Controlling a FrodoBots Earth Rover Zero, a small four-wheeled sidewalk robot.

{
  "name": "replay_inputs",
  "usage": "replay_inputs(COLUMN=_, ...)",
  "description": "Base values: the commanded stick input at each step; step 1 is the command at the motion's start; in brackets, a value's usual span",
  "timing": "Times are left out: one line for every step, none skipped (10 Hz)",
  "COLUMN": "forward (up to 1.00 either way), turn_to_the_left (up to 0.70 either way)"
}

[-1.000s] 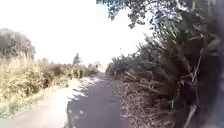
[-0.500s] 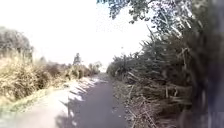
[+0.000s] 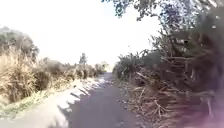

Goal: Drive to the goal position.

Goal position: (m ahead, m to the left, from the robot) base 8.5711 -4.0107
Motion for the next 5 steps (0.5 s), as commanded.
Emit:
replay_inputs(forward=0.70, turn_to_the_left=0.35)
replay_inputs(forward=0.70, turn_to_the_left=0.35)
replay_inputs(forward=0.70, turn_to_the_left=0.35)
replay_inputs(forward=0.70, turn_to_the_left=0.35)
replay_inputs(forward=0.70, turn_to_the_left=0.35)
